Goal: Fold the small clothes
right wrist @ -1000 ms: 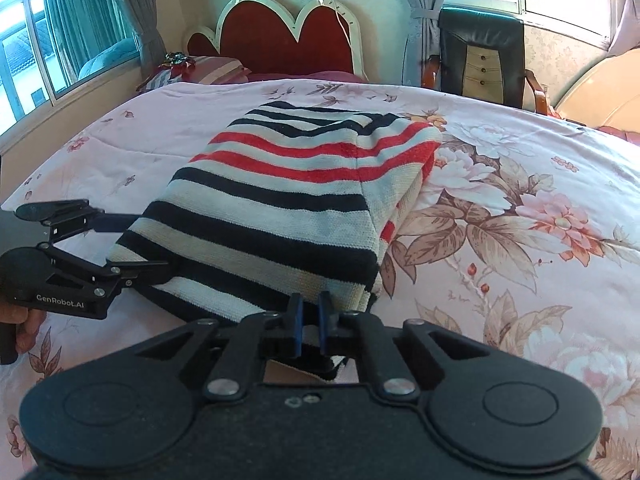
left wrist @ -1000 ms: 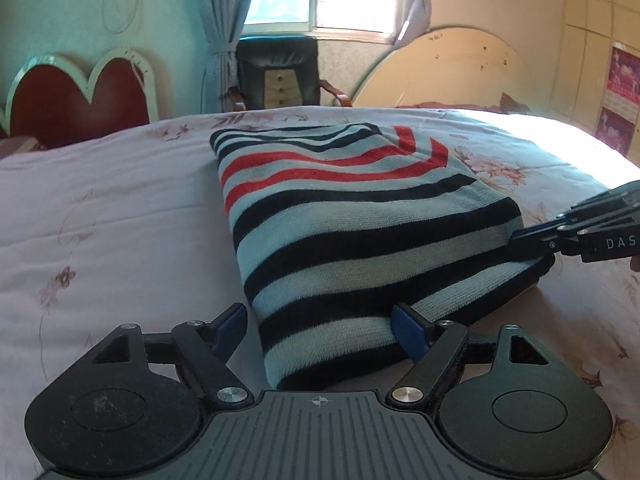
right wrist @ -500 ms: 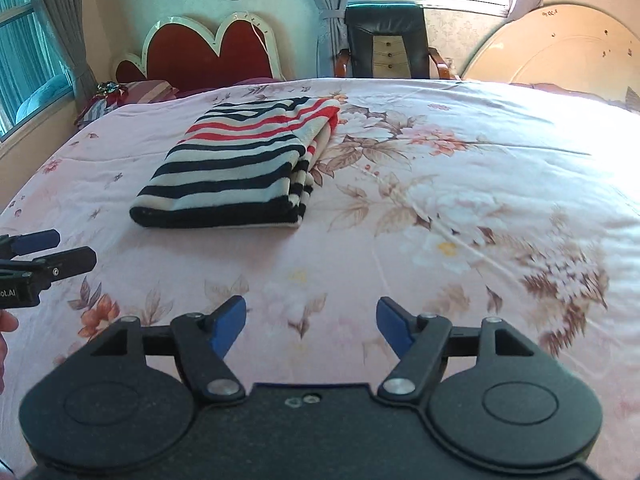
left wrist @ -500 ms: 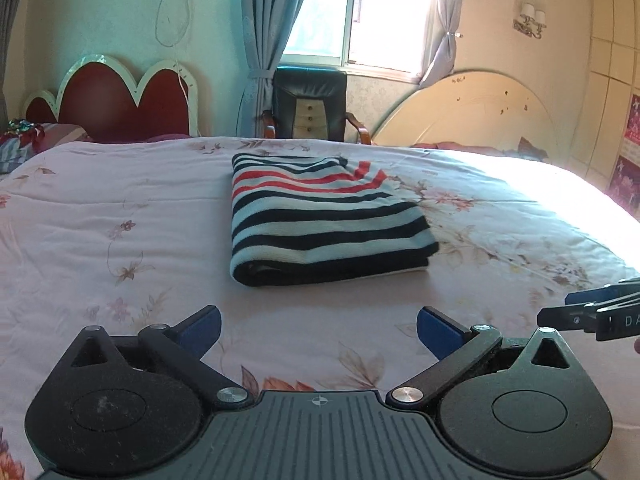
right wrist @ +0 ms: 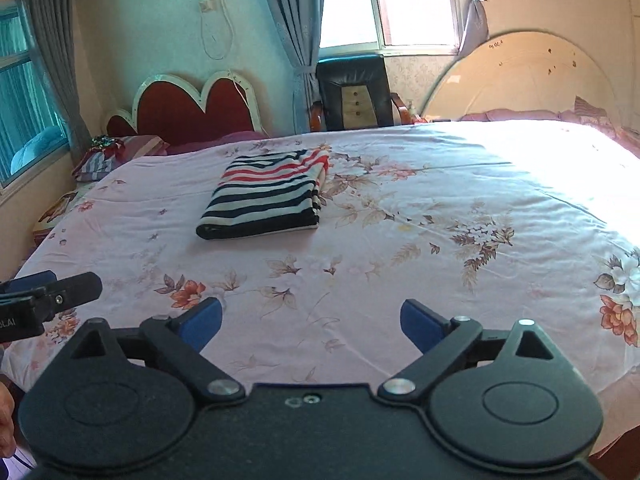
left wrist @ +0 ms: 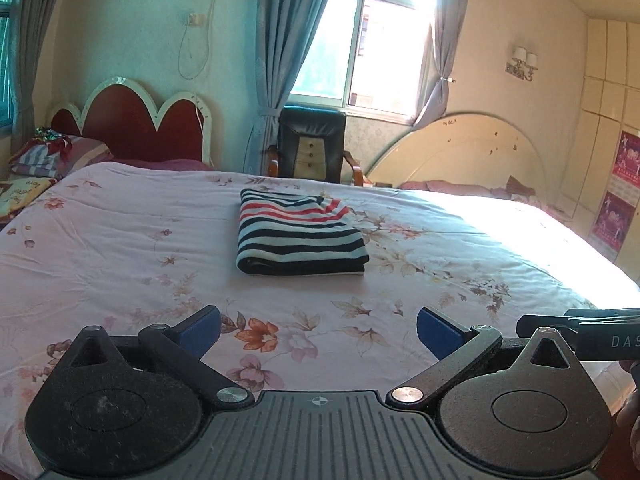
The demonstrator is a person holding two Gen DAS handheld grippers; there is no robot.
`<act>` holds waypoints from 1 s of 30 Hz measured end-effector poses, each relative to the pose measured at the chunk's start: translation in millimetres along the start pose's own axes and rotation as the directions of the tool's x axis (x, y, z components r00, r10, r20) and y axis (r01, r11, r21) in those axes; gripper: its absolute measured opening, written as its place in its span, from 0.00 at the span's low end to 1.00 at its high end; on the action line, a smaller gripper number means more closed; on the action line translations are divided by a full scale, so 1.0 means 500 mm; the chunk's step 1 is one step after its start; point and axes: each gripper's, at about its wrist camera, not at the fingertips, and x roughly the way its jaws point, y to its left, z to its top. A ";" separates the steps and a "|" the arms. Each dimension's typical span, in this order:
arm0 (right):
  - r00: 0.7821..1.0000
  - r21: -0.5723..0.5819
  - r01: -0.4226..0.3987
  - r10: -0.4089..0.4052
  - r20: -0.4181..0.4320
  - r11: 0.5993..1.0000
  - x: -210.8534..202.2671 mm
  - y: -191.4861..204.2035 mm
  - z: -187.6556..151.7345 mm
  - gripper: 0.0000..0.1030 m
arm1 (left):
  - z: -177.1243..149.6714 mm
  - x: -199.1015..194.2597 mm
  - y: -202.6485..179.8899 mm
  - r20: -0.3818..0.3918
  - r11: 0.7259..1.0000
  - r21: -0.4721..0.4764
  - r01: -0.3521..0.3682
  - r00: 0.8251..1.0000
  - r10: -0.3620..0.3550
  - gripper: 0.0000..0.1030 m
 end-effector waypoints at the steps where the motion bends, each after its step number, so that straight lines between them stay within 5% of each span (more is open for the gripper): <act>1: 1.000 -0.009 -0.006 0.006 0.011 1.000 -0.013 0.007 0.000 0.93 | -0.002 -0.021 -0.005 0.009 1.000 0.002 0.001 1.000 -0.001 1.00; 9: 0.996 -0.090 -0.009 0.017 0.088 0.996 -0.094 0.046 0.010 0.94 | 0.000 -0.074 -0.030 0.048 1.000 0.016 -0.001 0.999 0.001 1.00; 30: 0.993 -0.068 0.023 -0.015 0.116 0.997 -0.115 0.017 0.005 0.95 | 0.017 -0.084 -0.090 0.078 0.998 0.064 0.008 0.997 -0.013 1.00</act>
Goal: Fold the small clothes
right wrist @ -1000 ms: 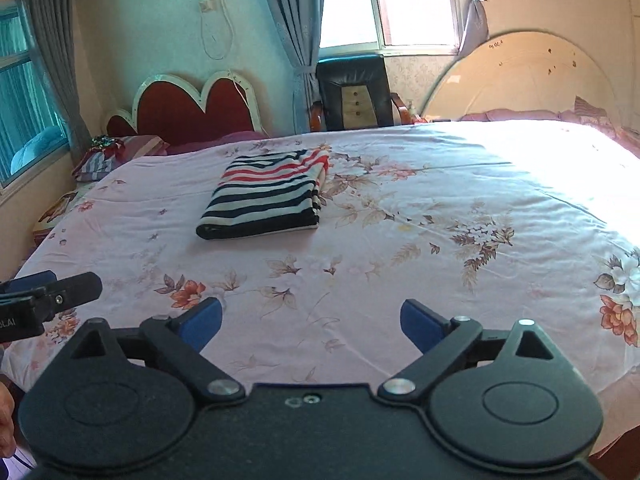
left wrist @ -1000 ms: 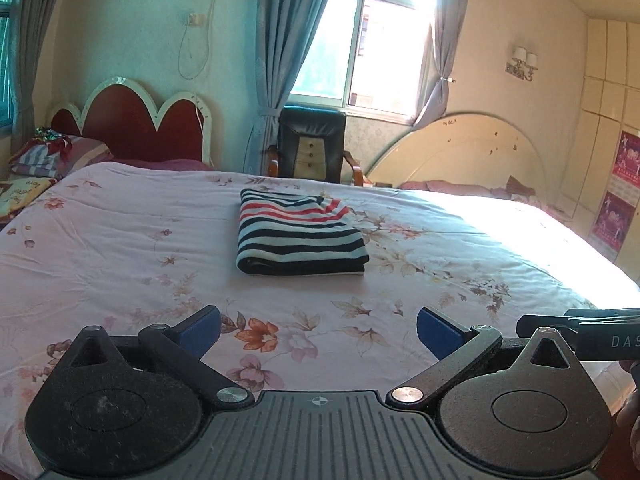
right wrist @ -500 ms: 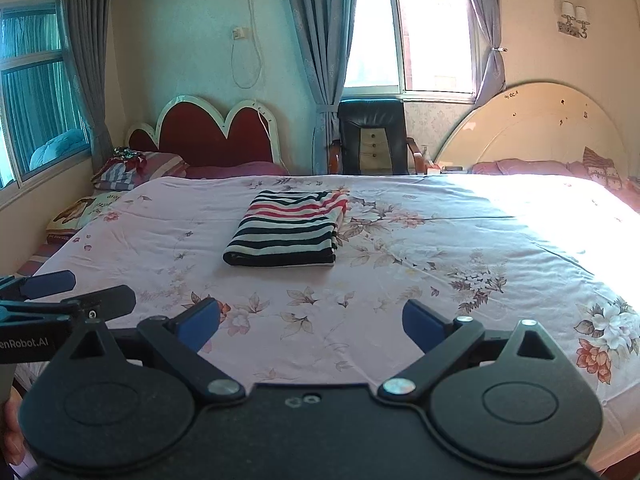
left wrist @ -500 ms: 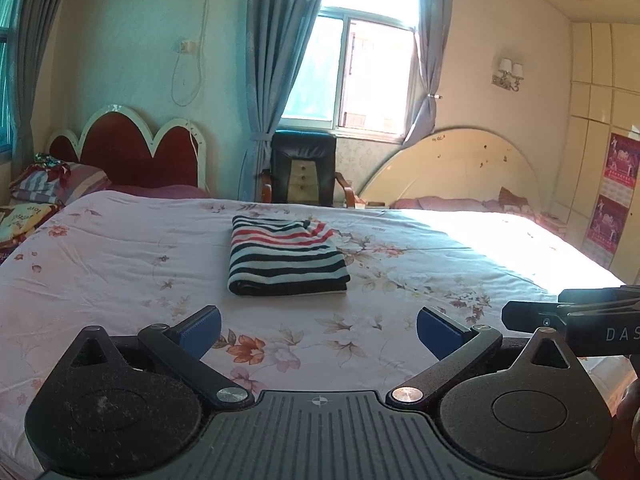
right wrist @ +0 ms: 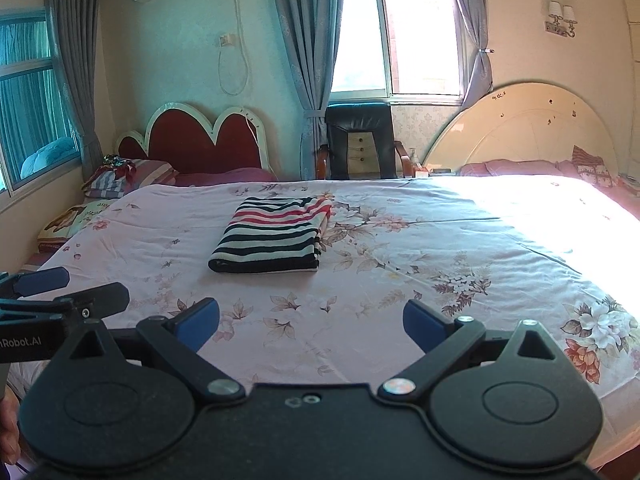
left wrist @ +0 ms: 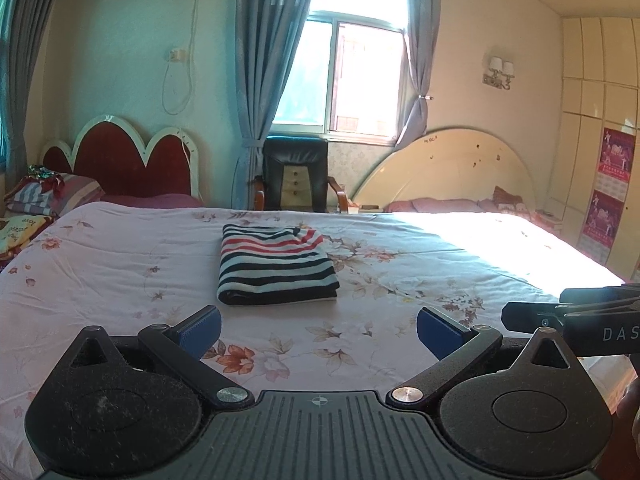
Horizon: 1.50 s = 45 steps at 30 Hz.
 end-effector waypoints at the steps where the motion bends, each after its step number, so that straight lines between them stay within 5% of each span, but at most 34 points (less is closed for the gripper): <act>1: 1.000 -0.002 0.001 -0.001 0.000 1.000 -0.001 0.002 -0.001 0.95 | -0.001 -0.001 0.001 -0.001 1.000 0.000 0.001 1.000 -0.001 1.00; 45: 1.000 -0.021 -0.009 0.009 0.007 1.000 0.010 0.014 0.013 0.96 | 0.010 0.000 0.012 0.009 1.000 0.012 -0.005 1.000 0.004 1.00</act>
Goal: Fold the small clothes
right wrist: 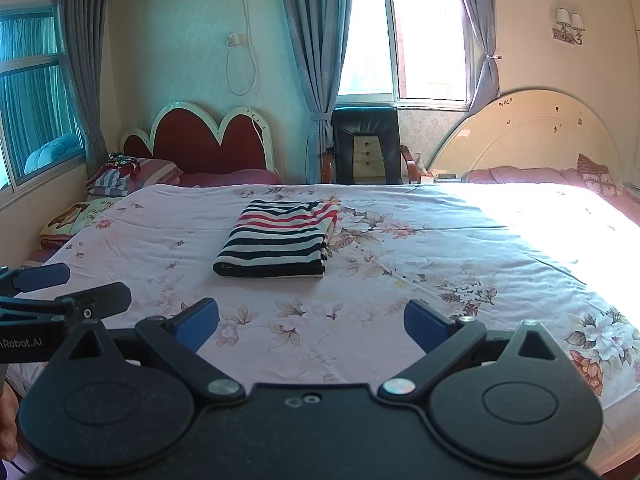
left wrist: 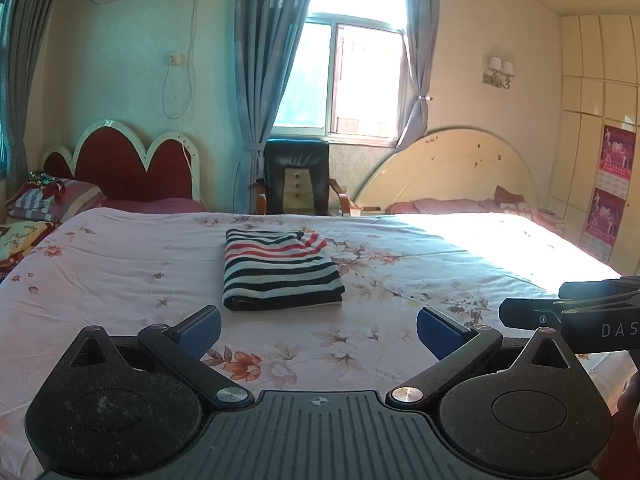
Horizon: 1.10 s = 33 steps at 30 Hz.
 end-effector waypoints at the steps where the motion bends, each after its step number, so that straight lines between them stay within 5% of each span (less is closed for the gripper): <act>1: 1.000 0.001 0.001 -0.001 -0.001 1.000 0.000 0.000 0.000 0.96 | 0.000 0.000 0.001 0.000 1.000 0.000 0.001 1.000 -0.001 1.00; 33: 1.000 -0.004 0.001 -0.001 0.006 1.000 0.015 0.017 0.004 0.96 | 0.002 0.005 0.008 0.012 1.000 0.012 -0.001 1.000 0.000 1.00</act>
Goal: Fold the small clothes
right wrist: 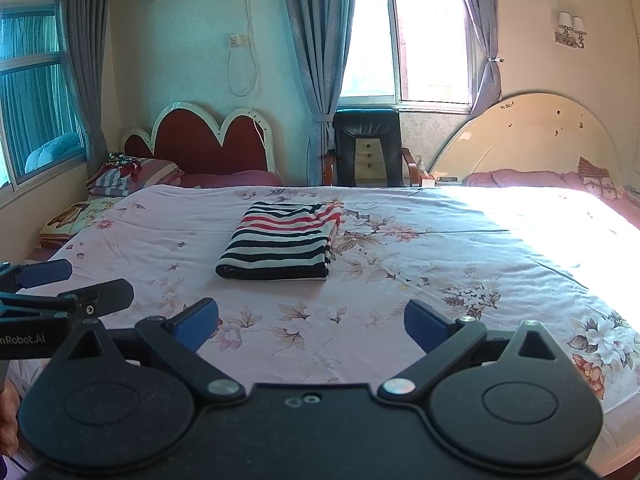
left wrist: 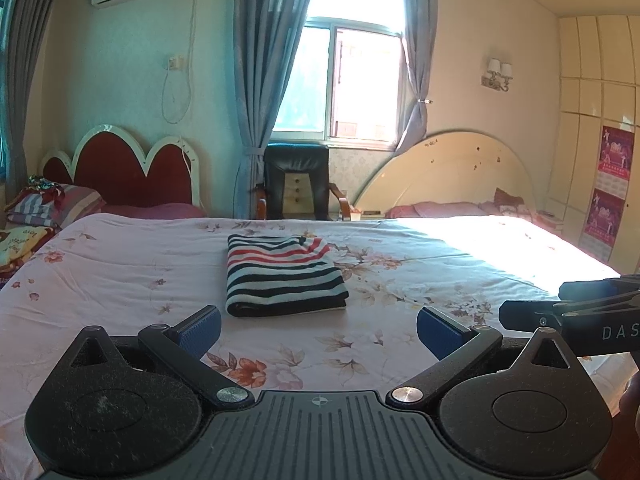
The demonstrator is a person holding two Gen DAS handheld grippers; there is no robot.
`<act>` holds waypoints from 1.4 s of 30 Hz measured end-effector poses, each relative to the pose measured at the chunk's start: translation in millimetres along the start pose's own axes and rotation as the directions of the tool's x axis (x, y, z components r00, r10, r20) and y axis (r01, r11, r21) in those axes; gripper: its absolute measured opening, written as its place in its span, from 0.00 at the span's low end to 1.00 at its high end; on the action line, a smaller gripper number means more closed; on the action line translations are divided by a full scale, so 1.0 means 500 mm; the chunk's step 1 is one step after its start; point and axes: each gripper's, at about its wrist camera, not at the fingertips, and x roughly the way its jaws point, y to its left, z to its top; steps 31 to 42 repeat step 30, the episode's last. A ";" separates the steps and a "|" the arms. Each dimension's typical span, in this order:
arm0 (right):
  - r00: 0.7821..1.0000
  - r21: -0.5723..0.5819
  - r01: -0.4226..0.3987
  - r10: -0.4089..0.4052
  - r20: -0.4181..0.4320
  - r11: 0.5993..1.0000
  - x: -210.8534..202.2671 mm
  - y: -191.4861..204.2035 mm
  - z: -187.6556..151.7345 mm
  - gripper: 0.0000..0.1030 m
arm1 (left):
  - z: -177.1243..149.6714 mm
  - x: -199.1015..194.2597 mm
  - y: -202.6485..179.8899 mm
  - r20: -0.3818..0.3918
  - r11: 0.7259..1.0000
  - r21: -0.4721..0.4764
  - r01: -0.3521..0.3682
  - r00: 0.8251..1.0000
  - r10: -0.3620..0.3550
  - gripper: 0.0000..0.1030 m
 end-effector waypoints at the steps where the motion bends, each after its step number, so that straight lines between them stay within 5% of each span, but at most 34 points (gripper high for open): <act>1: 1.000 -0.001 0.000 0.000 -0.001 1.000 0.000 0.000 0.000 0.96 | 0.001 0.000 0.000 0.000 1.000 0.000 -0.001 1.000 0.001 1.00; 42: 1.000 -0.020 -0.023 0.023 0.001 1.000 -0.005 0.005 0.001 0.96 | 0.004 -0.028 -0.009 0.043 0.999 0.037 0.009 0.999 -0.011 1.00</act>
